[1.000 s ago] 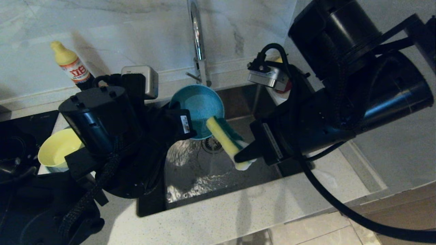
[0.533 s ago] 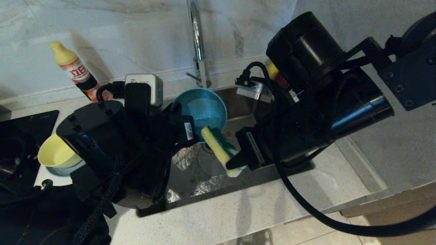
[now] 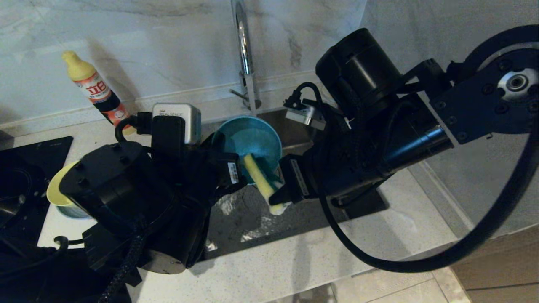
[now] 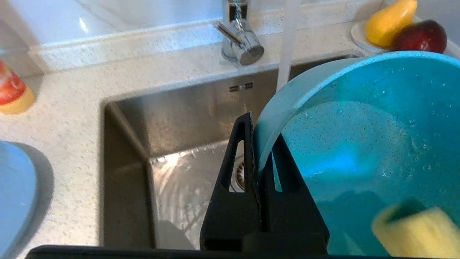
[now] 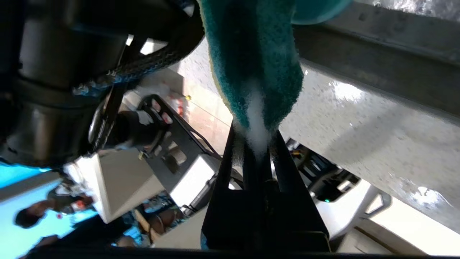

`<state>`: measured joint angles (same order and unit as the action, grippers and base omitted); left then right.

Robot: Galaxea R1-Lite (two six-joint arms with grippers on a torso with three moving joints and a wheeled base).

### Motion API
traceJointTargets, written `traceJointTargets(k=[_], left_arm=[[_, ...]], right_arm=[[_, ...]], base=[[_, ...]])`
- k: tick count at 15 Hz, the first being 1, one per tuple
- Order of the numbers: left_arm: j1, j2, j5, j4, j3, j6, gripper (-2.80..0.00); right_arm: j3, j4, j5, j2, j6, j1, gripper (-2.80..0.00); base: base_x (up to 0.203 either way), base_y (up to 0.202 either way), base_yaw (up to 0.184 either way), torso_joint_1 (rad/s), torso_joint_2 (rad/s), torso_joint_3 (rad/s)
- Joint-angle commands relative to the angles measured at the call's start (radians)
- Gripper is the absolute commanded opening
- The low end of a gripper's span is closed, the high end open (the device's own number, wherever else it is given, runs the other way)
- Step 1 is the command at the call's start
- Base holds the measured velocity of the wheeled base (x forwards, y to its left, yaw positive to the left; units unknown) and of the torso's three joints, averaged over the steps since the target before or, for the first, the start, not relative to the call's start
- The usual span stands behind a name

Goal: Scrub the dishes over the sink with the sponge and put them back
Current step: Wipe the bowl

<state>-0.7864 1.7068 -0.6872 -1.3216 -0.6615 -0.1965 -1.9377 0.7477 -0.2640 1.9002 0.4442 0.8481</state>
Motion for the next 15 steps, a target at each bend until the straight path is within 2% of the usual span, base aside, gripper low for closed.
traceJointTargets(k=[1, 5, 9, 12, 15], left_arm=[[-0.001, -0.003, -0.005, -0.050, 0.013, -0.020, -2.80], [-0.001, -0.012, -0.006, -0.102, 0.033, -0.057, -2.80], [-0.020, -0.012, -0.026, -0.121, 0.052, -0.075, -2.80], [-0.027, 0.001, -0.026, -0.181, 0.065, -0.113, -2.80], [-0.034, 0.017, -0.026, -0.208, 0.092, -0.119, -2.80]], right_arm=[[-0.001, 0.002, -0.012, 0.019, 0.005, -0.011, -2.80], [-0.001, -0.001, -0.026, 0.025, 0.044, -0.015, -2.80], [-0.001, -0.021, -0.041, 0.033, 0.050, -0.014, -2.80], [-0.003, -0.034, -0.041, 0.030, 0.050, -0.012, -2.80], [-0.003, -0.036, -0.052, 0.033, 0.050, -0.012, -2.80]], base=[[0.000, 0.000, 0.000, 0.000, 0.00, 0.000], [0.000, 0.000, 0.000, 0.000, 0.00, 0.000], [0.000, 0.000, 0.000, 0.000, 0.00, 0.000], [0.000, 0.000, 0.000, 0.000, 0.00, 0.000], [0.000, 0.000, 0.000, 0.000, 0.00, 0.000]])
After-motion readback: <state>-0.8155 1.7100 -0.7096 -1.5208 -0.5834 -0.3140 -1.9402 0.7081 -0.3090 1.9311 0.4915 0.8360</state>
